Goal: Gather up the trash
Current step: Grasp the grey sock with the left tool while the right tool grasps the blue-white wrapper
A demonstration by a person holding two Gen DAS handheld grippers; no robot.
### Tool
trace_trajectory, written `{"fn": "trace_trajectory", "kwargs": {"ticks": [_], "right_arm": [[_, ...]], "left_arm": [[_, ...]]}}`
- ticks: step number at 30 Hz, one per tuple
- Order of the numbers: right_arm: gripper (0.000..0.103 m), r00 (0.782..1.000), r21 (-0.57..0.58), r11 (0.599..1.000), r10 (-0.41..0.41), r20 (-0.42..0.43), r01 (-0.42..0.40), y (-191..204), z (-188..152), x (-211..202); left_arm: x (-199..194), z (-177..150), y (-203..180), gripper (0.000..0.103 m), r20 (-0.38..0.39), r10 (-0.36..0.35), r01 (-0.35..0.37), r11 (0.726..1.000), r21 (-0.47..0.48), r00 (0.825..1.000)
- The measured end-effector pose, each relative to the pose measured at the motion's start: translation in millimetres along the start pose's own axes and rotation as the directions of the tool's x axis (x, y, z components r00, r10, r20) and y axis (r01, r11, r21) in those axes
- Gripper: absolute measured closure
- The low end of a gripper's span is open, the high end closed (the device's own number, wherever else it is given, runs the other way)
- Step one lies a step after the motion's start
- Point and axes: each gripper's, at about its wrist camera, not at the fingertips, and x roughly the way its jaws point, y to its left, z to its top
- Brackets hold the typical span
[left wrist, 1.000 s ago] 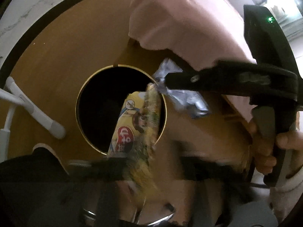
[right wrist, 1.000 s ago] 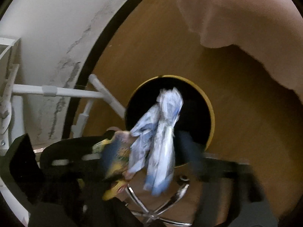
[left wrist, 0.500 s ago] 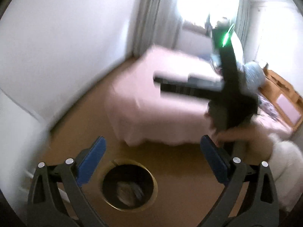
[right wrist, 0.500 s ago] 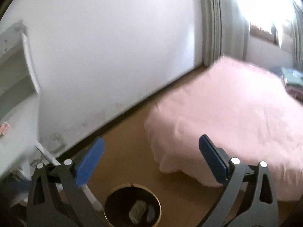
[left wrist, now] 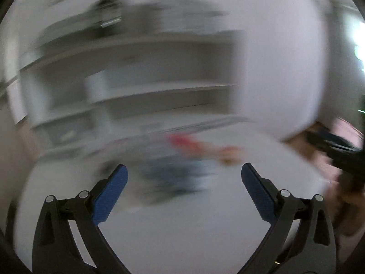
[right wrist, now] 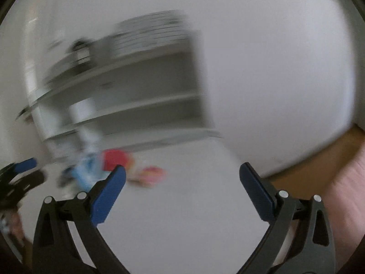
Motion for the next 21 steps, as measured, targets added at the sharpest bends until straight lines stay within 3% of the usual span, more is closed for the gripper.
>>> {"fn": "trace_trajectory", "kwargs": {"ticks": [4, 7, 10, 13, 16, 19, 20, 21], "right_arm": [[0.007, 0.988, -0.119, 0.981, 0.151, -0.039, -0.155, 78, 5, 51], [0.007, 0.970, -0.144, 0.961, 0.223, -0.099, -0.236, 121, 4, 82], [0.007, 0.963, -0.169, 0.953, 0.229, -0.143, -0.252, 151, 1, 104], [0.007, 0.960, -0.187, 0.951, 0.211, -0.182, -0.245, 165, -4, 122], [0.012, 0.957, -0.172, 0.958, 0.192, -0.218, -0.231, 174, -10, 142], [0.027, 0.952, -0.177, 0.961, 0.162, -0.258, -0.212, 182, -16, 161], [0.039, 0.948, -0.174, 0.960, 0.166, -0.273, -0.218, 183, -18, 165], [0.051, 0.945, -0.171, 0.959, 0.171, -0.280, -0.225, 183, -20, 168]], "left_arm": [[27, -22, 81, 0.006, -0.116, 0.184, -0.197, 0.974, -0.111, 0.976], [35, -29, 113, 0.006, -0.162, 0.228, -0.251, 0.957, -0.143, 0.960], [52, -28, 124, 0.006, -0.213, 0.161, -0.196, 0.968, -0.157, 0.964], [84, -27, 128, 0.006, -0.239, 0.128, -0.158, 0.981, -0.113, 0.963], [126, -27, 134, 0.006, -0.290, 0.111, -0.138, 0.987, -0.077, 0.951], [149, -29, 135, 0.007, -0.345, 0.084, -0.116, 0.991, -0.073, 0.935], [153, -32, 135, 0.007, -0.353, 0.069, -0.102, 0.992, -0.077, 0.933], [156, -35, 134, 0.016, -0.364, 0.052, -0.087, 0.993, -0.080, 0.930]]}}
